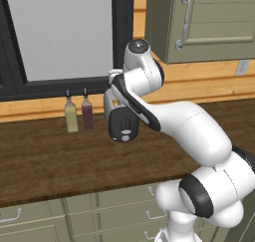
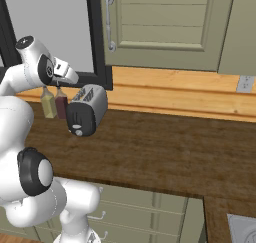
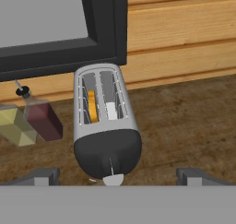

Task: Start the toaster. Once the lever pops up, take the bread to the plate on the dining counter.

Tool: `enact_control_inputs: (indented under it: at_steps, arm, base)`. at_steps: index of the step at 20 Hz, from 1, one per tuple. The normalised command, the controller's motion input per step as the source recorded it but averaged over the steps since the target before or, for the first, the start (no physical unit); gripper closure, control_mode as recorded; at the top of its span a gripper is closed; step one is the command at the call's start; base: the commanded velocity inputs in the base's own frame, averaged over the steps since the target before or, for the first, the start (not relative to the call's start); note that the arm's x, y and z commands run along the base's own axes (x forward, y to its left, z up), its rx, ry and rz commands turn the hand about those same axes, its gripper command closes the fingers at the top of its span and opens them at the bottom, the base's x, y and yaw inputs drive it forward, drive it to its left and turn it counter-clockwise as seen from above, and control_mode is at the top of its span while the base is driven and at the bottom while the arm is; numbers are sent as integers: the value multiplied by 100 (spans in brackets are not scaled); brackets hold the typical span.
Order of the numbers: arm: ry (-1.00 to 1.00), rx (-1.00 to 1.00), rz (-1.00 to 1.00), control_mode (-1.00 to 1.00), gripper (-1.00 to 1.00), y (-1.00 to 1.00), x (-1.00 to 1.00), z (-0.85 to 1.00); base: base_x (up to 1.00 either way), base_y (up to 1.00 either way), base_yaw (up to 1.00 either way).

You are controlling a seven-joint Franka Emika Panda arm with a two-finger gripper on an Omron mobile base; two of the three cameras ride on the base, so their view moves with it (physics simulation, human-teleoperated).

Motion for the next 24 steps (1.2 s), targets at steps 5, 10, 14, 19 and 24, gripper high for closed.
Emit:
enact_control_inputs:
  at_steps: [5, 10, 14, 19, 24]
  arm:
    - [0, 0, 0, -100, -100, 0, 0, 0]
    - [0, 0, 0, -100, -100, 0, 0, 0]
    - [0, 0, 0, -100, -100, 0, 0, 0]
    - [0, 0, 0, -100, -100, 0, 0, 0]
    - [0, 0, 0, -100, -100, 0, 0, 0]
  base:
    - [0, 0, 0]
    - [0, 0, 0]
    - [0, 0, 0]
    - [0, 0, 0]
    - [0, 0, 0]
